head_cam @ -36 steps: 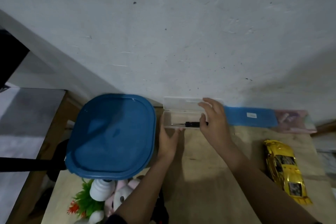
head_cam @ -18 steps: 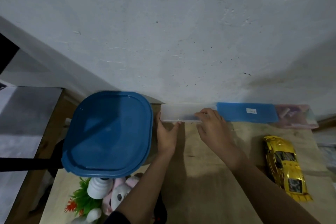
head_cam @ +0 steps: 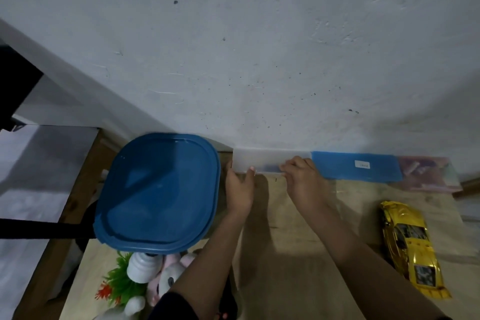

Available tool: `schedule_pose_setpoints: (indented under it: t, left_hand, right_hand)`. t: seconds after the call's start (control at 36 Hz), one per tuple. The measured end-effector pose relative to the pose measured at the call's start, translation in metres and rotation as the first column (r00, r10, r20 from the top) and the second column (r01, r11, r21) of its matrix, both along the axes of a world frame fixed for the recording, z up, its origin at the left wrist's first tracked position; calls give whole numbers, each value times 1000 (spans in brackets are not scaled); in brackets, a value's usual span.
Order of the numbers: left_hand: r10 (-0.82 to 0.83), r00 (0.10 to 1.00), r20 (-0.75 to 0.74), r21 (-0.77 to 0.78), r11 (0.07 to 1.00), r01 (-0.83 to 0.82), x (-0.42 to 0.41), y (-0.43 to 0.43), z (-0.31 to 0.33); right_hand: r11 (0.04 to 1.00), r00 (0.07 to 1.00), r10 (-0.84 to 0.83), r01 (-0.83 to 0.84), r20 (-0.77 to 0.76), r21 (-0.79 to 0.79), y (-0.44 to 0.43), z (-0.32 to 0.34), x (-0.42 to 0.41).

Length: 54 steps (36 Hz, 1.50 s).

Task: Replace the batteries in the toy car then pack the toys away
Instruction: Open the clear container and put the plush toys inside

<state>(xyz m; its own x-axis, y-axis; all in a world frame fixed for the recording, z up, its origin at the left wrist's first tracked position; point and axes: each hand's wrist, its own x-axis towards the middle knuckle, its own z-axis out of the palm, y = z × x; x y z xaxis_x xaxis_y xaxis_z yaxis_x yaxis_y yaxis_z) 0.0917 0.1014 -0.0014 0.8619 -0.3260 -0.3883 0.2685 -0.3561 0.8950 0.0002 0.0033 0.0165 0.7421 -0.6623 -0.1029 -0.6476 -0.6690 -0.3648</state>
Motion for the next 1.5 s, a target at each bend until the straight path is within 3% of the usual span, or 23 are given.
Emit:
schedule_pose_setpoints:
  t: [0.14,0.31,0.42,0.56,0.69,0.86,0.94,1.08,1.25,1.33,1.5]
  left_hand:
    - [-16,996,91,155,988,1,-2,-7,9]
    - [-89,993,81,364,930,54,-13,-14,26]
    - [-258,957,130,298,931,210,-30,0,46]
    - [-422,873,246,238,899,368,-52,50,72]
    - [-359,834,419,210,932,295,-38,113,93]
    - [-259,818,514,222,961,165,3,200,103]
    - [-272,814,514,281,949,140,27,239,94]
    - [-307,870,386,235,945,229,55,284,74]
    - [-375,889,263,136,927,350,85,302,50]
    - [-367,908,202,11,928,372,98,305,40]
    - [-369,908,196,-155,903,400,110,303,35]
  right_hand:
    - [990,996,-48,37,80,134,1,4,-7]
    - [978,992,63,-83,107,191,-2,15,-28]
    - [983,978,39,-74,205,167,6,33,-45]
    - [979,980,55,-91,193,181,25,60,-53]
    - [982,970,110,-140,215,129,55,78,-41]
    - [951,943,218,-263,251,162,118,83,5]
    - [935,933,236,-294,270,197,152,80,31]
    - [905,931,251,-323,266,277,203,71,75]
    - [883,949,208,-287,238,372,244,62,117]
    - [878,951,194,-279,242,390,258,60,130]
    - [884,957,235,-284,173,370,277,66,147]
